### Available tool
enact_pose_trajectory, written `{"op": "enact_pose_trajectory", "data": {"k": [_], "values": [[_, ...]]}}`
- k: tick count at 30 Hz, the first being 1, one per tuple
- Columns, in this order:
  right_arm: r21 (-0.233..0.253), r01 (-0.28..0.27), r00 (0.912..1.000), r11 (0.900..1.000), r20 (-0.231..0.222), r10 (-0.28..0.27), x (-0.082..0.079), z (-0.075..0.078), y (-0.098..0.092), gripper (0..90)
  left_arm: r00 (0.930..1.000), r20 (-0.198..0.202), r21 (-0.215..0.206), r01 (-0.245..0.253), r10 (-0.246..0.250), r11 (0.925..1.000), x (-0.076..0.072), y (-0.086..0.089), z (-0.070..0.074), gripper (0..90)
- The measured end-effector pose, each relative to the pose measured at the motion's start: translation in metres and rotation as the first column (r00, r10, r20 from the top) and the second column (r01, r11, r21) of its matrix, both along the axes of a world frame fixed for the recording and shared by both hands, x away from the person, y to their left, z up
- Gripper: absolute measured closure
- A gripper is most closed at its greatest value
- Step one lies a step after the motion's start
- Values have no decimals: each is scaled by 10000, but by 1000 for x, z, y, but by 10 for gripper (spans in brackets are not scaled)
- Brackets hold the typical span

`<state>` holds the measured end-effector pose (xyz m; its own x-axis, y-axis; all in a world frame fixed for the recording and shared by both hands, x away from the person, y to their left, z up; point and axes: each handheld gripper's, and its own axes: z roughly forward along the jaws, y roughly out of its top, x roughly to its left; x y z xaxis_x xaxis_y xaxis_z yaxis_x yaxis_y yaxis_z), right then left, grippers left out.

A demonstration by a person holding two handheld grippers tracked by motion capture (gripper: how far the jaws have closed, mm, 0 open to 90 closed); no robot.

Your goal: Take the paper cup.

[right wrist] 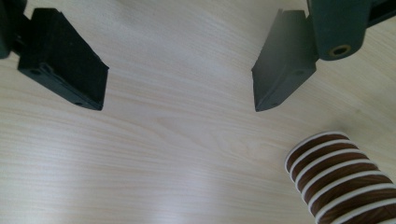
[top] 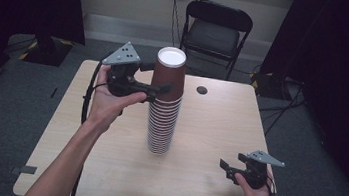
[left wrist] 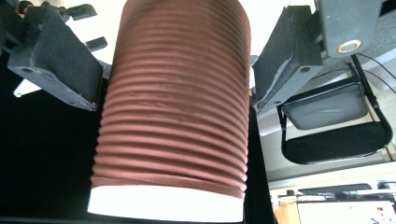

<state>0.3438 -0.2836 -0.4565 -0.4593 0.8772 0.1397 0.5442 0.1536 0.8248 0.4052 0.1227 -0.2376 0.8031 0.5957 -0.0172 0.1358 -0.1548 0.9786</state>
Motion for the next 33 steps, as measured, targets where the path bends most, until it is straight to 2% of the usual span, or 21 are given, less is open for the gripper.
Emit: {"op": "enact_pose_trajectory", "data": {"k": [4,7,12,14,15,18,20,21,23,26,31,33], "values": [[22,14,9999,10000,149,-15,-1,2,0,183,9998,-188,131,-23,25,9999,4,-5,-2,143],[41,-16,9999,10000,152,15,-1,1,0,182,9994,-331,430,-40,54,9991,9,-13,-4,123],[-22,-55,9999,10000,145,56,0,0,0,182,9979,-634,459,-72,102,9989,15,-19,-8,103],[3,-57,9999,10000,112,57,0,0,0,182,9975,-701,456,-79,111,9989,16,-20,-8,106],[-28,-4,9999,10000,133,5,0,0,0,184,9975,-663,645,-188,231,9977,16,-25,-10,100],[3,9,9999,10000,146,-9,0,0,0,188,9974,-667,797,-221,274,9966,17,-27,-11,97],[13,33,9999,10000,145,-33,0,0,0,188,9973,-693,791,-182,237,9967,20,-28,-12,95],[-23,15,9999,10000,134,-15,0,0,0,188,9962,-857,576,-115,164,9983,21,-27,-14,92],[-2,8,9999,10000,130,-8,0,0,0,189,9959,-881,502,-145,189,9986,22,-28,-17,80],[-16,7,9999,10000,116,-6,0,0,0,189,9958,-899,488,-144,188,9987,23,-28,-18,75],[-22,43,10000,10000,83,-43,0,0,0,189,9963,-786,717,-290,346,9970,24,-34,-21,82],[-82,41,10000,10000,75,-40,0,0,0,192,9965,-764,620,-278,326,9977,24,-34,-22,87]]}}
